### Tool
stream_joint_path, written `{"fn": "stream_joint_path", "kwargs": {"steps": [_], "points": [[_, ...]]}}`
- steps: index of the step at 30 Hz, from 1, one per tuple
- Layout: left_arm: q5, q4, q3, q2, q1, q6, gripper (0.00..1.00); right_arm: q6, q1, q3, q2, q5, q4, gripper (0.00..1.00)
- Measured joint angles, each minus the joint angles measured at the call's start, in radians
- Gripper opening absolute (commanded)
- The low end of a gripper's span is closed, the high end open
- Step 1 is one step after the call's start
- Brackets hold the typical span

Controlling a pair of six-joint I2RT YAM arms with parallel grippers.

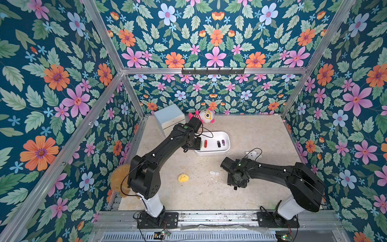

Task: Put the usb flash drive into the storage box
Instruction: Pick up the USB flash from the center of the board.

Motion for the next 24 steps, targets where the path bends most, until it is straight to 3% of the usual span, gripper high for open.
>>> {"fn": "stream_joint_path", "kwargs": {"steps": [16,24], "points": [[-0.018,0.023,-0.120,-0.051,-0.101,-0.042,0.55,0.025,0.000,-0.038,-0.009,-0.022,0.046,0.29],[-0.024,0.045,-0.218,-0.076,-0.168,-0.068,0.55,0.032,-0.002,-0.051,-0.015,-0.026,0.053,0.06]]}}
